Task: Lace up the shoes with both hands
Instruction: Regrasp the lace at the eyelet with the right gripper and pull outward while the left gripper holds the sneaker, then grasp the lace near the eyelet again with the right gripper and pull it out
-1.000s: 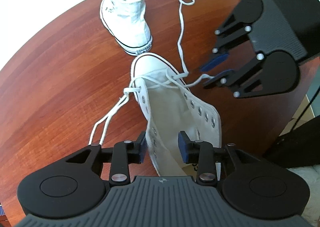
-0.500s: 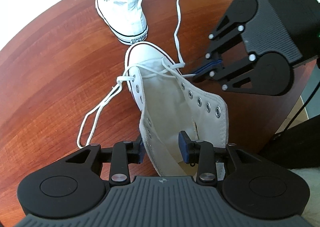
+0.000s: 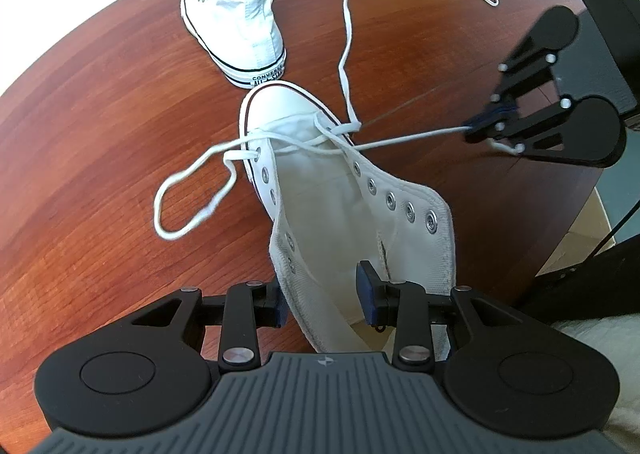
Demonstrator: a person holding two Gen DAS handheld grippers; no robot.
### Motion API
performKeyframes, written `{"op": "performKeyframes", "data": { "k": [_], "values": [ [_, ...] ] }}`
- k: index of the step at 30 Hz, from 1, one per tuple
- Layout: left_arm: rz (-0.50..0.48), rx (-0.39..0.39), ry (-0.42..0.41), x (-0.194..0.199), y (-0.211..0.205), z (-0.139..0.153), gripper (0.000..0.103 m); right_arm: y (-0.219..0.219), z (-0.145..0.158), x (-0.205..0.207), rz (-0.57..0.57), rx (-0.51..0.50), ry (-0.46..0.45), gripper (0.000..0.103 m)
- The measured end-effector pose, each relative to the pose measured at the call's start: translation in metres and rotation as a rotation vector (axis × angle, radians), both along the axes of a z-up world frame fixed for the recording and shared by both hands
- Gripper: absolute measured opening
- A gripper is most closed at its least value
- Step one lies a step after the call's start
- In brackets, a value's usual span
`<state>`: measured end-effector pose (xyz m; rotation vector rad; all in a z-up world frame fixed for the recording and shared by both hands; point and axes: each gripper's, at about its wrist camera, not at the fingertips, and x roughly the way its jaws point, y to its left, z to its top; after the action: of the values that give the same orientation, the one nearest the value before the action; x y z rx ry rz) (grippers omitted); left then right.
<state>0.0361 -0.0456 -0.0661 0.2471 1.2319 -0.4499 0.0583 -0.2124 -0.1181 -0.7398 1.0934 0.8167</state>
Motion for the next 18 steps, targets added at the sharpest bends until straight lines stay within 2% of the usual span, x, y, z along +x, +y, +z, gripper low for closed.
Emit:
{"op": "performKeyframes", "data": {
  "k": [6,12,15,16,17,18],
  "values": [
    [0.007,0.001,-0.005,0.001,-0.002,-0.001,0.036,-0.014,0.001,-0.006,-0.036,0.012,0.017,0.002],
    [0.009,0.014,-0.019,0.0,-0.003,0.001,0.037,-0.005,0.004,-0.004,-0.006,0.032,0.011,0.005],
    [0.011,0.017,-0.019,0.0,-0.002,0.002,0.039,0.001,0.007,-0.003,0.014,0.045,-0.002,0.018],
    [0.011,0.02,-0.021,0.0,-0.002,0.003,0.04,0.003,0.007,-0.002,0.021,0.049,-0.006,0.033],
    [0.011,0.023,-0.024,0.0,-0.002,0.003,0.041,0.005,0.008,-0.002,0.028,0.053,-0.01,0.042],
    [0.009,0.024,-0.025,0.0,-0.002,0.003,0.041,0.007,0.009,-0.001,0.035,0.058,-0.014,0.042]
  ]
}}
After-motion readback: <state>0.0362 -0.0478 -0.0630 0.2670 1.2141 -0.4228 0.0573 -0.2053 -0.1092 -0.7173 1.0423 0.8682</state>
